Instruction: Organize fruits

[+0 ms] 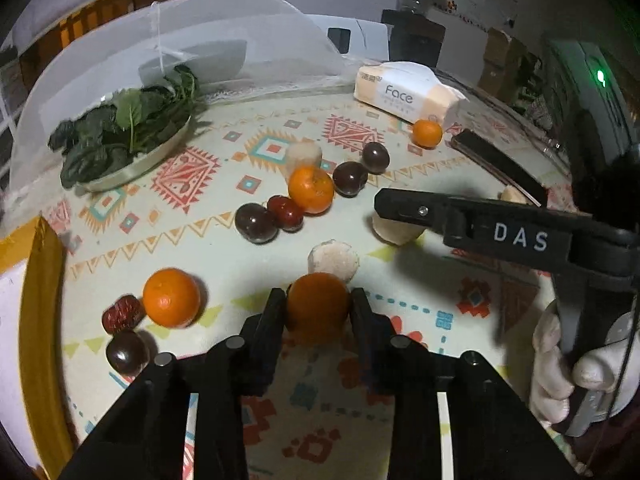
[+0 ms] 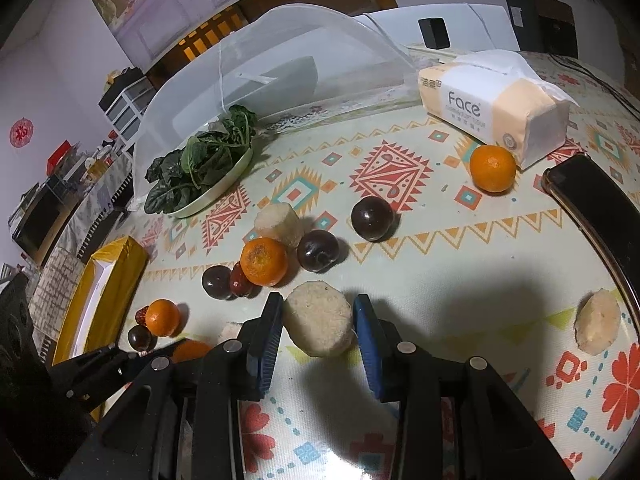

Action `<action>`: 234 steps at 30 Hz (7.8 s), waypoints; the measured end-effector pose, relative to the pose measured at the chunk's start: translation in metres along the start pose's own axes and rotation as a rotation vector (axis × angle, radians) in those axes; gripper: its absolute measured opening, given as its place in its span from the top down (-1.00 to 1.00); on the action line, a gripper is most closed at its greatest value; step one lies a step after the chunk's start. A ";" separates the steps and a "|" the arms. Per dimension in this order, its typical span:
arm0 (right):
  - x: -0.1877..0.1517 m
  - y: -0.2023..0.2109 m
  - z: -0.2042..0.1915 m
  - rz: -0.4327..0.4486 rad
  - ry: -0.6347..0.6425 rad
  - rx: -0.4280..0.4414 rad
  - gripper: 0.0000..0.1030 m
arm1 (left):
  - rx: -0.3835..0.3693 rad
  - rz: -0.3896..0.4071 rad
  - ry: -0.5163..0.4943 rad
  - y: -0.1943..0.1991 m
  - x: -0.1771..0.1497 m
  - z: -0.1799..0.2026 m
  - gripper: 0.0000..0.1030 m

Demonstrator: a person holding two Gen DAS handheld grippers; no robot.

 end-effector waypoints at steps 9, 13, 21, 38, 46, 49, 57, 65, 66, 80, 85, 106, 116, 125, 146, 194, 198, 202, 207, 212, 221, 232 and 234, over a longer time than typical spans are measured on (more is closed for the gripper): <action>0.002 0.003 -0.004 0.038 0.029 -0.012 0.24 | -0.014 0.110 0.090 0.052 -0.010 -0.007 0.38; 0.004 0.007 -0.003 0.063 0.027 -0.022 0.24 | 0.007 0.193 0.158 0.101 -0.022 -0.023 0.38; 0.004 0.041 -0.033 0.048 -0.021 0.121 0.24 | 0.116 0.319 0.297 0.192 -0.058 -0.090 0.38; -0.058 0.045 -0.310 -0.116 0.361 0.367 0.24 | 0.302 0.315 0.483 0.252 -0.109 -0.248 0.38; -0.103 -0.020 -0.360 -0.206 0.463 0.297 0.24 | 0.294 0.263 0.559 0.237 -0.125 -0.286 0.38; -0.108 -0.026 -0.367 -0.198 0.492 0.274 0.23 | 0.292 0.251 0.576 0.234 -0.129 -0.291 0.38; -0.108 -0.018 -0.374 -0.158 0.520 0.273 0.21 | 0.268 0.291 0.608 0.245 -0.130 -0.291 0.15; -0.086 0.013 -0.352 -0.093 0.442 0.310 0.03 | 0.258 0.378 0.634 0.281 -0.118 -0.259 -0.53; -0.083 0.019 -0.346 -0.082 0.429 0.311 0.01 | 0.252 0.376 0.647 0.283 -0.116 -0.253 -0.60; -0.018 0.074 -0.141 0.067 0.153 0.141 -0.18 | 0.048 0.371 0.526 0.255 -0.068 -0.121 -0.75; -0.005 0.075 -0.042 0.076 0.042 0.009 -0.20 | 0.035 0.339 0.487 0.231 -0.059 -0.099 -0.75; -0.033 -0.008 -0.068 -0.035 0.239 -0.099 -0.15 | 0.100 0.235 0.269 0.164 -0.034 -0.059 -0.75; -0.025 -0.009 -0.048 -0.016 0.178 -0.091 0.41 | 0.073 0.137 0.127 0.095 -0.003 -0.042 -0.63; -0.020 -0.009 -0.031 -0.046 0.062 -0.012 0.40 | 0.065 0.029 0.053 0.037 0.016 -0.054 -0.56; -0.020 -0.009 -0.032 -0.045 0.054 -0.014 0.40 | 0.145 -0.007 -0.017 0.018 0.010 -0.054 -0.37; -0.049 0.045 -0.327 -0.039 0.417 0.304 0.41 | 0.278 0.383 0.608 0.266 -0.136 -0.239 0.45; -0.065 0.004 -0.347 -0.108 0.440 0.272 0.40 | 0.283 0.349 0.610 0.260 -0.130 -0.261 0.45; -0.069 -0.029 -0.350 -0.152 0.438 0.235 0.41 | 0.280 0.316 0.624 0.247 -0.123 -0.283 0.45; -0.072 -0.052 -0.347 -0.194 0.425 0.215 0.40 | 0.290 0.279 0.648 0.233 -0.124 -0.302 0.45; -0.072 -0.056 -0.348 -0.194 0.419 0.209 0.37 | 0.266 0.276 0.680 0.229 -0.126 -0.310 0.35; -0.066 -0.029 -0.338 -0.199 0.345 0.269 0.01 | 0.236 0.335 0.693 0.251 -0.119 -0.291 -0.25; -0.049 0.074 -0.247 -0.404 -0.187 0.603 -0.32 | 0.076 0.594 0.560 0.336 -0.064 -0.174 -0.39; -0.049 0.089 -0.229 -0.428 -0.226 0.629 -0.32 | 0.027 0.609 0.535 0.346 -0.055 -0.153 -0.40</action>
Point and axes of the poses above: each gripper's, at about its wrist camera, not at the fingertips, and y roughly against the way its jaws point, z to its right, x to its top, the point moved 10 cm from there along -y, roughly the way its jaws point, and after that the axes turned 10 degrees about -x, right-handed, at the moved point
